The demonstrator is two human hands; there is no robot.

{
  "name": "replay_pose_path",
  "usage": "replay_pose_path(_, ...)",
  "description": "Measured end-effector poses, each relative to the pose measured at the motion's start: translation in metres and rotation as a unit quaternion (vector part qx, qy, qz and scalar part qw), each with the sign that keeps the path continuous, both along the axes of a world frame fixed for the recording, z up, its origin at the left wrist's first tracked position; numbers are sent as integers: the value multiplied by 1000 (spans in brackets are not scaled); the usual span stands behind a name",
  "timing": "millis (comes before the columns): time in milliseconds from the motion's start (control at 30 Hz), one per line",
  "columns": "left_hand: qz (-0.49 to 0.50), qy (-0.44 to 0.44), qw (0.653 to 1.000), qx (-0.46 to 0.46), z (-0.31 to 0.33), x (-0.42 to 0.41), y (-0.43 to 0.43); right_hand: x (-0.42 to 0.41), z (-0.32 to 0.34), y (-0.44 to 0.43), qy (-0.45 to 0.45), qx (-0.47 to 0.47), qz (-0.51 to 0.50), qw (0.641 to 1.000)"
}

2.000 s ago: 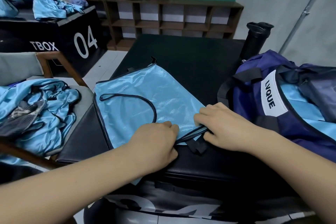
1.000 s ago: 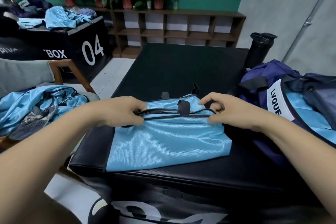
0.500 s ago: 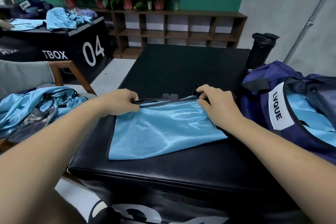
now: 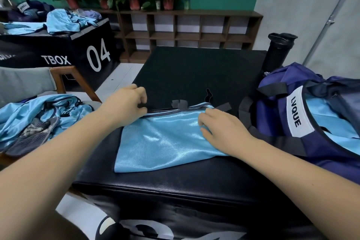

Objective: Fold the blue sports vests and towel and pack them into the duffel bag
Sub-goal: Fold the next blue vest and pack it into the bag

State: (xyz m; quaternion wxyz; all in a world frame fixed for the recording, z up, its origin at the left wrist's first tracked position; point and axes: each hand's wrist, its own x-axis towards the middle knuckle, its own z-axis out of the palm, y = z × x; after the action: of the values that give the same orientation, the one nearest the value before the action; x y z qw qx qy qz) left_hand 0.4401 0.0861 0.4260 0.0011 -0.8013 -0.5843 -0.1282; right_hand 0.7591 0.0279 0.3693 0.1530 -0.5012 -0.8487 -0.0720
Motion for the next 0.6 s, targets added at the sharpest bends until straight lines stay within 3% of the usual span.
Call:
replay_pose_path(67, -56, -32, 998, -8, -1, 12, -10, -2, -2, 0, -16, -11, -13, 1000)
replay_pose_path(233, -138, -48, 975, -166, -11, 36, -39, -4, -10, 5, -69, 23, -37, 997)
replay_pose_path(367, -128, 20, 963, -235, -15, 43, -54, 0, -13, 4, -95, -16, -53, 994)
replay_pose_path(600, -75, 39, 958, -274, -13, 22, -53, 2, -4, -1, -108, -118, -88, 983)
